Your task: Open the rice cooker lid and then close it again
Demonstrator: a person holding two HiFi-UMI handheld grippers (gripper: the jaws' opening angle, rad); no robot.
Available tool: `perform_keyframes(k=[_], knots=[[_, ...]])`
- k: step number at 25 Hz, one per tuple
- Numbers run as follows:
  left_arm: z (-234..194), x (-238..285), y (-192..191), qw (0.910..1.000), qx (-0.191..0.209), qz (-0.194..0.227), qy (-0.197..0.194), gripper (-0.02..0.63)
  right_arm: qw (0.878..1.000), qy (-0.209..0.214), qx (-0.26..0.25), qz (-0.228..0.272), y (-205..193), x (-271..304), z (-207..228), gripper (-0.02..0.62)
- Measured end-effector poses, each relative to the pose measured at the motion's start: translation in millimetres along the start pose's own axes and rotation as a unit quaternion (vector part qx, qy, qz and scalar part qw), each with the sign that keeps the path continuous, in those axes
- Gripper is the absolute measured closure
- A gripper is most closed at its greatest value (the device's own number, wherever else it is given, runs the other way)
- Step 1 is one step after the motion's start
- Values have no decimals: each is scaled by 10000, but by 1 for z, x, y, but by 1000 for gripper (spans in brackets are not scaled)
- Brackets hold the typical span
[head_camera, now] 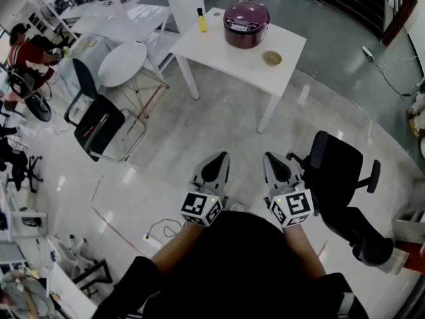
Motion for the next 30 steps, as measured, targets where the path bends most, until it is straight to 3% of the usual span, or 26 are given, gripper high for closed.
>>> perform_keyframes(k=[10,17,30], knots=[[8,-4,-7,9998,-11,13,-194,606,9998,-161,81,90,-4,-12,1,597],[2,-10,-10,9999,-105,-3,-125,606,9995,-312,4,30,-6,-22,11,597],[-4,-22,-14,9998,-112,-1,-187,606,9995,-285,136,-56,-14,-33,10,595]])
Point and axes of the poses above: the fingertips, and each gripper's own axes: x forward along the fingers, z to its right, y out of its top, the point moved 6 cm from there along -x, backward along the fingers, and after that the axes turned 5 degrees about z, right-handed, at the moved point
